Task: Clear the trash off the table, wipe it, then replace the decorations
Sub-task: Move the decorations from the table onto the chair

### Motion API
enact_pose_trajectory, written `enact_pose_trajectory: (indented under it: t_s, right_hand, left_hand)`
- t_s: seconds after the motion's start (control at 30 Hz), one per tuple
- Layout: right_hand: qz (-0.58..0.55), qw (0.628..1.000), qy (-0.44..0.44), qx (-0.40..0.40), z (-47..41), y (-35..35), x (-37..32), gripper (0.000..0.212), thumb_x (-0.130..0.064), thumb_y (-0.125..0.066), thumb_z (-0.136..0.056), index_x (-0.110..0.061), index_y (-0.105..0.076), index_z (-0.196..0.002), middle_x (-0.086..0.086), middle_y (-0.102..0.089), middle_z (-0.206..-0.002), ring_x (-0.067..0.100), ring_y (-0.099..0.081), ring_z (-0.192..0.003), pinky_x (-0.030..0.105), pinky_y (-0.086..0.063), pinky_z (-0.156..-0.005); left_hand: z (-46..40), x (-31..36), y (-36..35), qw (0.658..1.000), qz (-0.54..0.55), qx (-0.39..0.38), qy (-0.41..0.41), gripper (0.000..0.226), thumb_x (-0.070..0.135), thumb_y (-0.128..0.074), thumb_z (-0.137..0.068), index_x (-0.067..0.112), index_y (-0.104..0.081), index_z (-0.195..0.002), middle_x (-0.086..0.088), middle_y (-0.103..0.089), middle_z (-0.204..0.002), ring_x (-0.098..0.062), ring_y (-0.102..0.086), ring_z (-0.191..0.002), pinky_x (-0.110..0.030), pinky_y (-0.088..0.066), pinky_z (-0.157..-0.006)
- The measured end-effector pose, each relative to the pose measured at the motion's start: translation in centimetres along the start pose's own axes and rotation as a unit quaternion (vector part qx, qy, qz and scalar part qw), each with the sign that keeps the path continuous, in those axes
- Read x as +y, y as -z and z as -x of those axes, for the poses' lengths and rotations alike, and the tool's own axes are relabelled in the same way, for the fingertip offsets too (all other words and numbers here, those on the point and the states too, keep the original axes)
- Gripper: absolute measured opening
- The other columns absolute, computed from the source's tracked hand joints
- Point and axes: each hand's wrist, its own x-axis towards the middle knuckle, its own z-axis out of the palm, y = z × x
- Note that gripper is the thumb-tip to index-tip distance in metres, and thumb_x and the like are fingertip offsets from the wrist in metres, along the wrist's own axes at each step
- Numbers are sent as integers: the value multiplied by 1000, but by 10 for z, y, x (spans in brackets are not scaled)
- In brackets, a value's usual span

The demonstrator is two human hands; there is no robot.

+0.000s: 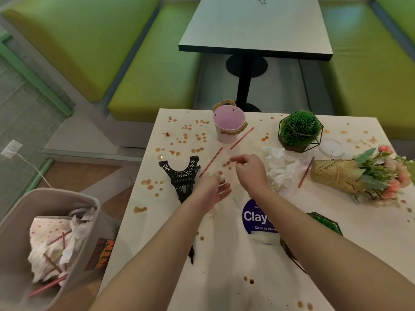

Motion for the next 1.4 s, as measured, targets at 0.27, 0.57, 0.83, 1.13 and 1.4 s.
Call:
enact_pose_trajectory:
  t_s: [0.27, 0.57, 0.83, 1.13, 1.4]
  right_hand:
    - [315, 932, 128, -128, -42, -30, 0, 31, -34, -45, -101, -38, -64, -126, 2, -55, -125, 26, -41, -117, 40, -42, -96]
    - [357, 882, 270, -150, -33, -38, 13, 28, -42, -52, -98, -32, -72, -115, -12, -60, -120, 22, -41, -106, 32, -35, -82]
    - [251, 942, 188, -116, -2, -15, 42, 11, -30, -73, -85, -26, -80, -93, -17, -73, -101, 8, -38, -91, 22, -30, -72]
    - [274, 959, -53, -56, 30, -7, 39, 16, -43, -71, -84, -29, -76, -91, -13, -70, -84, 11, -64, -78, 30, -54, -66]
    - [262, 950, -154, -68, 48, -12, 31, 20, -38, -70, -80, -19, -74, -81, -4, -70, -74, 19, -64, -69, 25, -43, -56]
  left_hand:
    - [-17, -10, 11, 992, -95, 77, -38, 36, 47, -37, -101, 18, -51, -85, 2, -38, -67, -11, -34, -57, -22, -32, -50]
    - [-29, -23, 14, 991, -93, 85, -52, 35, 47, -37, -101, 23, -62, -100, 4, -48, -76, -9, -40, -61, -23, -34, -52]
    - [-29, -25, 21, 983, -131, 105, -75, 43, 39, -39, -99, 21, -48, -137, 1, -54, -83, -10, -41, -57, -21, -35, -47]
    - [-13, -36, 24, 979, -170, 99, -55, 30, 39, -40, -97, 17, -59, -89, 1, -49, -70, -14, -37, -54, -26, -32, -55]
    - [3, -41, 31, 986, -140, 70, -55, 21, 31, -40, -97, 18, -53, -85, 4, -46, -65, -10, -34, -48, -21, -29, -47]
